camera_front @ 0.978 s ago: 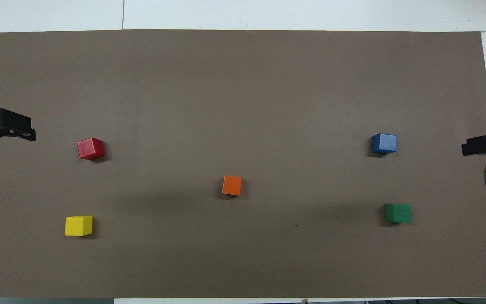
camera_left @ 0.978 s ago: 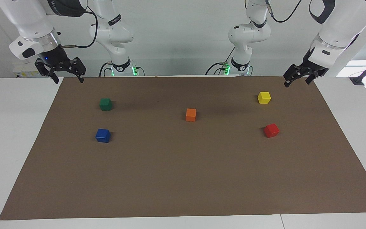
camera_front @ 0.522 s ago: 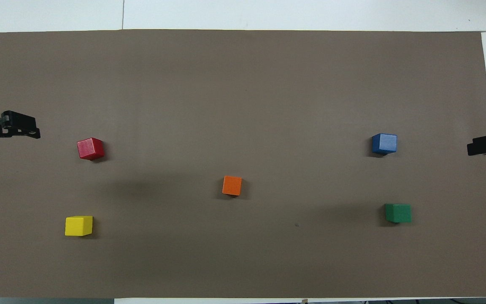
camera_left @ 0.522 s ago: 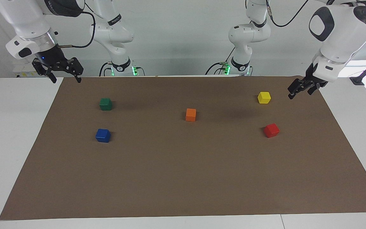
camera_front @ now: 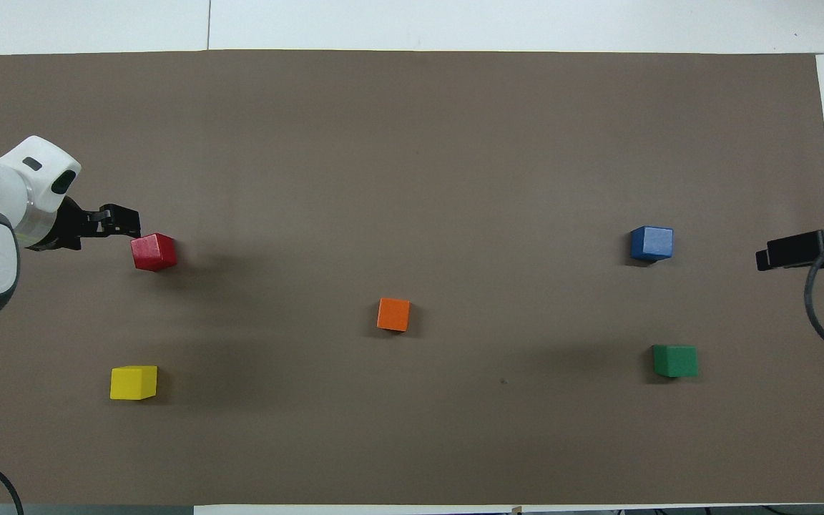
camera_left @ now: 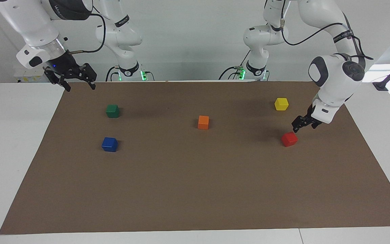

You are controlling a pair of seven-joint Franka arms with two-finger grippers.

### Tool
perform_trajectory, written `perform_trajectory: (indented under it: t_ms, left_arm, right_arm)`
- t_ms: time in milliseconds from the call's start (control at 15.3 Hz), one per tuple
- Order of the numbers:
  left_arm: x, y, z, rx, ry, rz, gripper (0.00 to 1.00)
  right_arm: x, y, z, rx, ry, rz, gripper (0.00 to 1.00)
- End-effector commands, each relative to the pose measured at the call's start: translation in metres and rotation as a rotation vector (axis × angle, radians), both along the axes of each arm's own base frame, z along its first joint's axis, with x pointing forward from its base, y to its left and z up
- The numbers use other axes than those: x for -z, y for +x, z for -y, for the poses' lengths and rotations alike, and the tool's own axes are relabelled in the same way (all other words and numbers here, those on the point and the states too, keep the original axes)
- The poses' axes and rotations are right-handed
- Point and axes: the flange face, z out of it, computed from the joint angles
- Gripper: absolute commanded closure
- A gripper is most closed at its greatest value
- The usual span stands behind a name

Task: Transfer red block to right arm and stack on blue block
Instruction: 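Reach the left gripper down and grasp the red cube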

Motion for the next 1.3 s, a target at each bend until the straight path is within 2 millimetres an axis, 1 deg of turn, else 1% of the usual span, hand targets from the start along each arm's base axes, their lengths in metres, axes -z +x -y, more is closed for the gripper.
perform_trajectory:
  t_ms: [0,65,130,261,326,457,587,717,783,848,913,978,1043,1174,1239]
  left_arm:
    - [0.02,-0.006,0.002,-0.025,-0.008,0.052,0.0]
    - [0.027,-0.008,0.003,-0.033,-0.009,0.061,0.0]
    - [0.031,-0.009,0.005,-0.056,-0.01,0.056,0.0]
    - [0.043,-0.007,0.007,-0.058,-0.01,0.045,0.0]
    - [0.047,-0.007,0.008,-0.063,-0.01,0.047,0.0]
    - [0.065,-0.013,0.014,-0.065,-0.01,0.048,0.0]
    - [0.075,-0.018,0.015,-0.073,-0.011,0.052,0.0]
    - [0.096,-0.016,0.02,-0.066,-0.011,0.035,0.0]
    - [0.099,-0.016,0.021,-0.061,-0.011,0.032,0.0]
    - [0.098,-0.017,0.021,-0.064,-0.01,0.022,0.0]
    - [0.097,-0.017,0.021,-0.065,-0.01,0.006,0.33]
    - [0.097,-0.02,0.021,-0.063,-0.008,-0.03,0.8]
    - [0.094,-0.019,0.02,-0.067,-0.009,-0.049,1.0]
    - [0.073,-0.012,0.011,-0.154,-0.014,-0.079,1.0]
    - [0.054,-0.007,0.013,-0.197,-0.018,-0.102,1.0]
  right_arm:
    - [0.024,-0.01,-0.007,-0.001,0.023,-0.027,0.0]
    - [0.028,-0.012,-0.011,-0.008,0.022,-0.035,0.0]
    - [0.026,-0.014,-0.011,-0.011,0.024,-0.036,0.0]
    - [0.028,-0.015,-0.018,-0.018,0.06,-0.04,0.0]
    - [0.037,-0.016,-0.02,-0.032,0.09,-0.049,0.0]
    - [0.053,-0.013,-0.026,-0.054,0.158,-0.049,0.0]
    - [0.078,-0.01,-0.029,-0.039,0.214,-0.038,0.0]
    - [0.105,0.0,-0.028,-0.027,0.302,-0.037,0.0]
    - [0.116,0.006,-0.029,-0.028,0.35,-0.042,0.0]
    - [0.122,0.01,-0.03,-0.026,0.395,-0.034,0.0]
    - [0.128,0.013,-0.032,-0.033,0.428,-0.032,0.0]
    - [0.132,0.015,-0.034,-0.043,0.469,-0.025,0.0]
    - [0.137,0.019,-0.037,-0.037,0.528,-0.013,0.0]
    - [0.15,0.027,-0.044,-0.022,0.618,0.015,0.0]
    - [0.157,0.03,-0.048,-0.018,0.662,0.031,0.0]
